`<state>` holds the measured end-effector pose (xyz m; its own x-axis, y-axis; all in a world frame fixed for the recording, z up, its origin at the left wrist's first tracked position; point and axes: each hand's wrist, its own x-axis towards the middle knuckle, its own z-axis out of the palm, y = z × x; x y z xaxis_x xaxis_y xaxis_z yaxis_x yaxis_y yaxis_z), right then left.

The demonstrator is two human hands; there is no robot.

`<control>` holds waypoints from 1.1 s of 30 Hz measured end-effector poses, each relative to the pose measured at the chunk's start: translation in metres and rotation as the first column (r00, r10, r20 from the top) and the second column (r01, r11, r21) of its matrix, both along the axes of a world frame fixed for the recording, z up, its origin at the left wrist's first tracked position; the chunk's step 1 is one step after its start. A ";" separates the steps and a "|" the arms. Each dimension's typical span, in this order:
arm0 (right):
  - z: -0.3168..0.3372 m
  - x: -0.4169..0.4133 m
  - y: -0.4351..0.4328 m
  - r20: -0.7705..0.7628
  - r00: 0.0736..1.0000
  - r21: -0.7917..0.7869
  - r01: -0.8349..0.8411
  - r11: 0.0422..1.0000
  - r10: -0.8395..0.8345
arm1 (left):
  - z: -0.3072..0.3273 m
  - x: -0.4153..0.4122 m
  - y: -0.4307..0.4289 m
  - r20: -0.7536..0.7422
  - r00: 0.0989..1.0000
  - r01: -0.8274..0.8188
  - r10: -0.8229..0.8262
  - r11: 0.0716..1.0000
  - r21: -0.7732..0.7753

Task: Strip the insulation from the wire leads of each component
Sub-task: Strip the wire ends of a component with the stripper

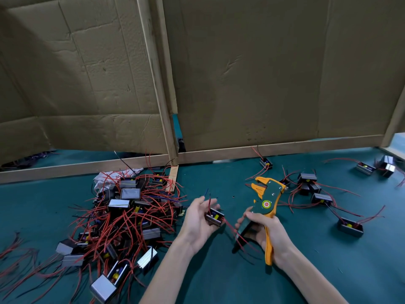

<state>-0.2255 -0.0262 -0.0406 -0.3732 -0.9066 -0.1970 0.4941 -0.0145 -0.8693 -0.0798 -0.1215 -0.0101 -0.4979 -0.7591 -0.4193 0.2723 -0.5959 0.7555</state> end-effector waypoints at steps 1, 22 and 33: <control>0.000 0.000 0.001 -0.014 1.000 0.000 -0.006 1.000 0.006 | 0.000 0.002 0.000 -0.017 1.000 0.004 -0.003 1.000 0.004; 0.009 0.007 0.010 -0.100 0.949 -0.024 -0.304 0.952 0.300 | 0.007 0.013 -0.004 0.230 0.968 0.089 0.097 0.726 -0.682; 0.014 0.013 0.018 -0.142 0.858 0.010 -0.497 0.867 0.494 | 0.019 0.022 -0.001 0.250 0.966 0.144 0.062 0.675 -0.724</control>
